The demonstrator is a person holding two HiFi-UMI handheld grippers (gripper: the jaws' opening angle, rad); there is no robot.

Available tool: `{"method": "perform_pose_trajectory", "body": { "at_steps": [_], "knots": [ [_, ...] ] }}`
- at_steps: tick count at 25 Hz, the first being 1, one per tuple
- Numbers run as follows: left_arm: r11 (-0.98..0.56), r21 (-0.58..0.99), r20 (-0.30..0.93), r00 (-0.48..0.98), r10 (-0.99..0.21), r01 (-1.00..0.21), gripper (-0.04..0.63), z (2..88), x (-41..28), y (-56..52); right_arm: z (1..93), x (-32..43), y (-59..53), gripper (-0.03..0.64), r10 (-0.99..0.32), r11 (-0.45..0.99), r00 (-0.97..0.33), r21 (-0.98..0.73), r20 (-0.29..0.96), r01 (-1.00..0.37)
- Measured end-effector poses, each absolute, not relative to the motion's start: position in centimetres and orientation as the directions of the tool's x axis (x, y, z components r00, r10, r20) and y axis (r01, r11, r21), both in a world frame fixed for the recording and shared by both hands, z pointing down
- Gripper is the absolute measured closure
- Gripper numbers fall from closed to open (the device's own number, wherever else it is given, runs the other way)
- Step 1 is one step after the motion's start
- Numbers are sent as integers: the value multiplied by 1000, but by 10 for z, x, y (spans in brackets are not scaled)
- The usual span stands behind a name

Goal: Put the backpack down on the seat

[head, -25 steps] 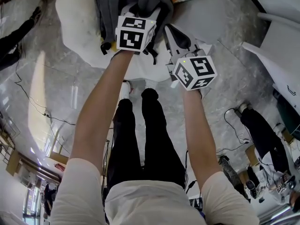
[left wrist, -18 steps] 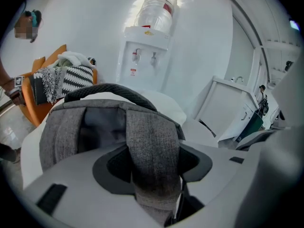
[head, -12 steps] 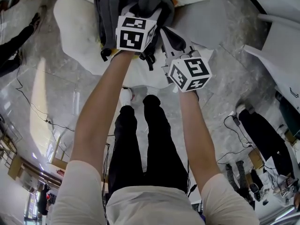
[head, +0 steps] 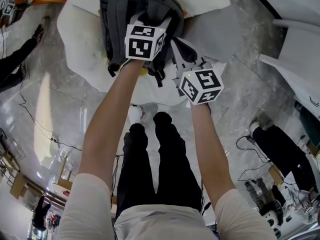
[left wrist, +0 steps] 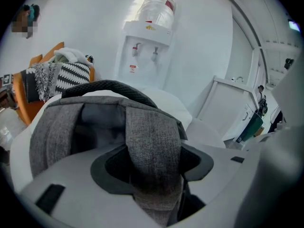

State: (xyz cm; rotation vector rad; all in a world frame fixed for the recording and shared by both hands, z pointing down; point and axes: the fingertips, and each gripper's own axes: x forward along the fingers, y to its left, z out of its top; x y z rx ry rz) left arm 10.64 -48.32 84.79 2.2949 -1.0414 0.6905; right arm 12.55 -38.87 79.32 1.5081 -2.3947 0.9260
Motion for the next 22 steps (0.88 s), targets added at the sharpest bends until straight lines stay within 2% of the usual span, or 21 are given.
{"method": "perform_pose_trajectory", "body": {
  "at_steps": [15, 22],
  "knots": [
    [-602, 223, 619, 588, -521, -767, 316, 861, 110, -496, 805, 130, -394, 591, -770, 295, -465, -402, 437, -867],
    [-603, 231, 632, 589, -504, -764, 268, 862, 105, -492, 805, 129, -390, 591, -768, 307, -457, -369, 448, -877]
  ]
}}
